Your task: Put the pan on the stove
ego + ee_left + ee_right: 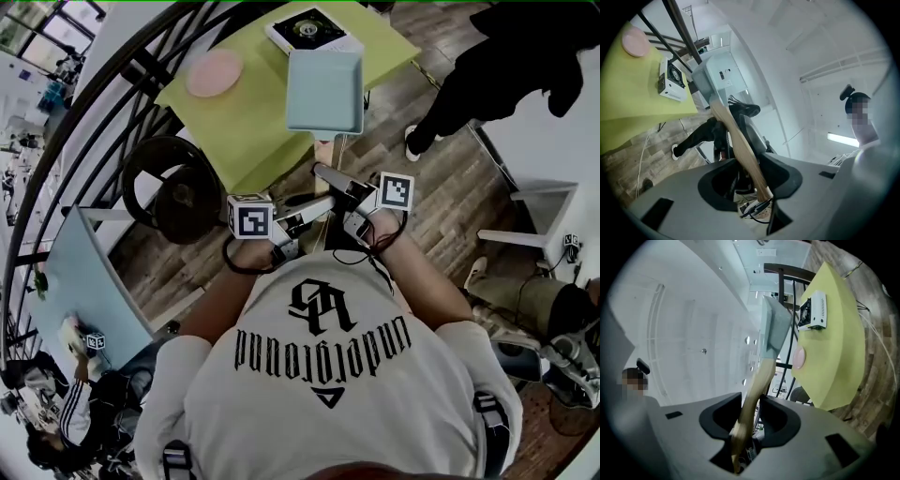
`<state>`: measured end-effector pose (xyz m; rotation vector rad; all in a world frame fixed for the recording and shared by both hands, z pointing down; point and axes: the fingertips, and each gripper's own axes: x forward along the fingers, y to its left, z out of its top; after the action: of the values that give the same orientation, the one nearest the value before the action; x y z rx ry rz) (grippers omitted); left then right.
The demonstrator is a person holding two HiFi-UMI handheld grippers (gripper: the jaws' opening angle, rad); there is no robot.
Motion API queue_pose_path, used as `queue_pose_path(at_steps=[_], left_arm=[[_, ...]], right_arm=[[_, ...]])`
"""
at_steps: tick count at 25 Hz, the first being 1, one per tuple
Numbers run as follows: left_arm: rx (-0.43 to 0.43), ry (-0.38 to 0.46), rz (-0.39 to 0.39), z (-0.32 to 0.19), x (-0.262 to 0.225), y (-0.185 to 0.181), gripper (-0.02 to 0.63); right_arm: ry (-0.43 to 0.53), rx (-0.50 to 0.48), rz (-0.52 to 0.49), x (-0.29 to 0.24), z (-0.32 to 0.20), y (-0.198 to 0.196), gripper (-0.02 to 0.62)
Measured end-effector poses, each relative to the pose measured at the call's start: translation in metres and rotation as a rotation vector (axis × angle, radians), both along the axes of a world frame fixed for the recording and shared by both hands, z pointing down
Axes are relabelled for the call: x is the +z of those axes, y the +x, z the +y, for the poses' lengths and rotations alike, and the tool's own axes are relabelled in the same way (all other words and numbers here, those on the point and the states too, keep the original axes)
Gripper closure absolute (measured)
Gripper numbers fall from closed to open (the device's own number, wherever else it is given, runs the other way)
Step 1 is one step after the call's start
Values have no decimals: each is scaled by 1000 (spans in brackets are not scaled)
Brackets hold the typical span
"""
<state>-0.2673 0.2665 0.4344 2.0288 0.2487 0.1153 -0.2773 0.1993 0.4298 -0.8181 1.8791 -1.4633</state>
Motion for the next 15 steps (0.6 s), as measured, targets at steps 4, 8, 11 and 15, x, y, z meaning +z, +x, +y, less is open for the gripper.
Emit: queue_pose_path(at_steps=[4,8,11,15], left_arm=[[-27,-3,-7,-27,9,24,454],[-60,-16,-9,-56,6,67,454],[-90,-22,-6,-73,2,103,454],[-130,-24,-11,-91,7,128,454]], right_arm=[[-4,-36,-6,8,-28,22,468],[-12,-74,-1,5,-56,62,468],[-19,-103,3,1,-73,96,468],[-20,-149,0,3,-90,120,468]])
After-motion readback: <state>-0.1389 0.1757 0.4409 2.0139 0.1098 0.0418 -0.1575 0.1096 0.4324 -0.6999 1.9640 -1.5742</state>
